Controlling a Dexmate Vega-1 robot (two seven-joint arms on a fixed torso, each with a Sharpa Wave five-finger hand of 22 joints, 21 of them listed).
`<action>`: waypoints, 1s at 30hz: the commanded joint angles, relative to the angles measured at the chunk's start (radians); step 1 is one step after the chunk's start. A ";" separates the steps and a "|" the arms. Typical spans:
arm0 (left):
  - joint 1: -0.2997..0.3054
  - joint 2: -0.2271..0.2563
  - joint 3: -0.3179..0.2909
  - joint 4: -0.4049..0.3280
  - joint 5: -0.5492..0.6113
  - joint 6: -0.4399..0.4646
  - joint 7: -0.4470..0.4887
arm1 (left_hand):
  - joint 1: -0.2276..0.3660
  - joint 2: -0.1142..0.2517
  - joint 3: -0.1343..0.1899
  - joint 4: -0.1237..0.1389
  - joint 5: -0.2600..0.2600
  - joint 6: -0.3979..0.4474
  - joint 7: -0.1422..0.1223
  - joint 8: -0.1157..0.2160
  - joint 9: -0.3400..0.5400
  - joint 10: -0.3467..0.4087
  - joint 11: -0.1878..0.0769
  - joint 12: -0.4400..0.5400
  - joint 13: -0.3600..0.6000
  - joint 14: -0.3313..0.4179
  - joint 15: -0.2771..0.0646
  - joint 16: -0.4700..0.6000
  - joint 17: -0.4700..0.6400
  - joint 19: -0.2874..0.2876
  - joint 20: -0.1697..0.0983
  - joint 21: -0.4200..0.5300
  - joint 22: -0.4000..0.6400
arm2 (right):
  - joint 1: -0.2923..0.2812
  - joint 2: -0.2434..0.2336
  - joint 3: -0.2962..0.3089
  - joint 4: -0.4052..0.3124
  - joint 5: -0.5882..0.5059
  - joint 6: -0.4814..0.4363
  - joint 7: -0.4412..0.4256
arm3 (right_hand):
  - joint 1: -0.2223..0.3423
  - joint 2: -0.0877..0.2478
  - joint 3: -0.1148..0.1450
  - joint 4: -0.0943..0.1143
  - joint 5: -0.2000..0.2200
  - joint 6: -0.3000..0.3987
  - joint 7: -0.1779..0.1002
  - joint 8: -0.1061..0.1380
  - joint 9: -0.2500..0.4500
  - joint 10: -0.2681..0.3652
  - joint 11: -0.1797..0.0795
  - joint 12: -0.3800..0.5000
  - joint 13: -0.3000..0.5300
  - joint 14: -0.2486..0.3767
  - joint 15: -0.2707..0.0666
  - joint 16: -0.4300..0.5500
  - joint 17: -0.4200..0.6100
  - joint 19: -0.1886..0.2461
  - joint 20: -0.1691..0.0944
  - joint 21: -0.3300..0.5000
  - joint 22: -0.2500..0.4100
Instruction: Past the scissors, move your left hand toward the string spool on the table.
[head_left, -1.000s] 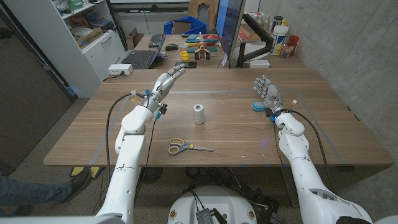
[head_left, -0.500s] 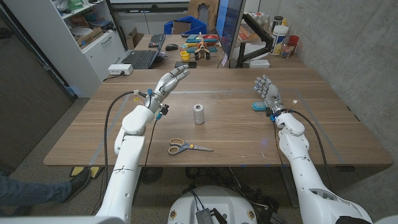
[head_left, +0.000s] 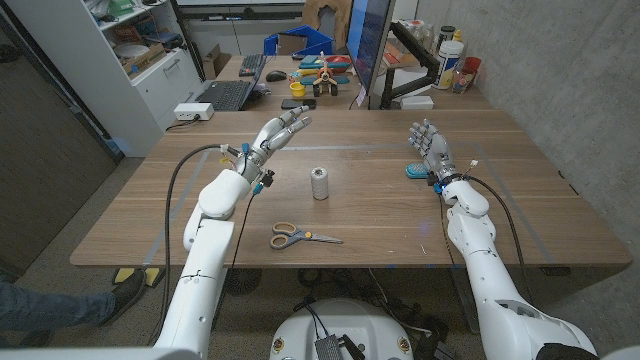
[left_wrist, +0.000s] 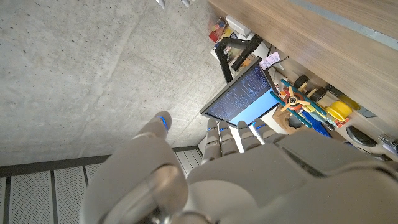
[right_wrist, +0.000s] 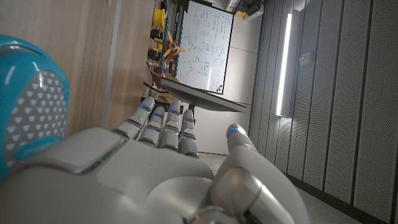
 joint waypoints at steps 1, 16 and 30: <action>0.021 0.018 0.024 -0.032 0.122 -0.023 0.060 | 0.013 -0.003 0.003 -0.008 -0.008 0.004 -0.007 -0.001 0.004 -0.005 -0.005 0.000 0.003 -0.009 -0.001 0.001 0.003 -0.009 0.011 -0.003 0.004 | 0.017 0.005 0.006 0.027 0.004 0.011 0.007 | -0.008 0.004 -0.002 -0.001 0.005 0.009 -0.002 -0.001 0.004 0.005 0.001 0.002 0.005 0.006 0.001 -0.002 0.004 0.010 -0.003 -0.002 0.003; 0.016 0.033 0.054 -0.046 0.210 -0.028 0.100 | 0.018 -0.002 0.003 -0.012 -0.015 0.010 -0.011 0.000 0.004 -0.003 -0.011 0.000 0.004 -0.007 -0.004 0.003 0.004 -0.007 0.022 -0.007 0.004 | 0.016 0.012 0.021 0.038 0.014 0.026 0.007 | -0.009 0.005 -0.002 -0.001 0.005 0.009 -0.002 -0.002 0.004 0.006 0.001 0.002 0.005 0.008 0.002 -0.003 0.004 0.012 -0.003 -0.007 0.003; 0.027 0.053 0.085 -0.079 0.308 -0.037 0.142 | 0.022 -0.001 0.003 -0.015 -0.022 0.016 -0.014 0.001 0.004 0.001 -0.013 0.002 0.004 -0.004 -0.006 0.004 0.004 -0.002 0.028 -0.010 0.005 | 0.006 0.014 0.025 0.023 0.018 0.025 0.006 | -0.010 0.005 -0.002 -0.002 0.005 0.010 -0.002 -0.002 0.004 0.007 0.002 0.002 0.005 0.008 0.002 -0.004 0.003 0.013 -0.002 -0.012 0.003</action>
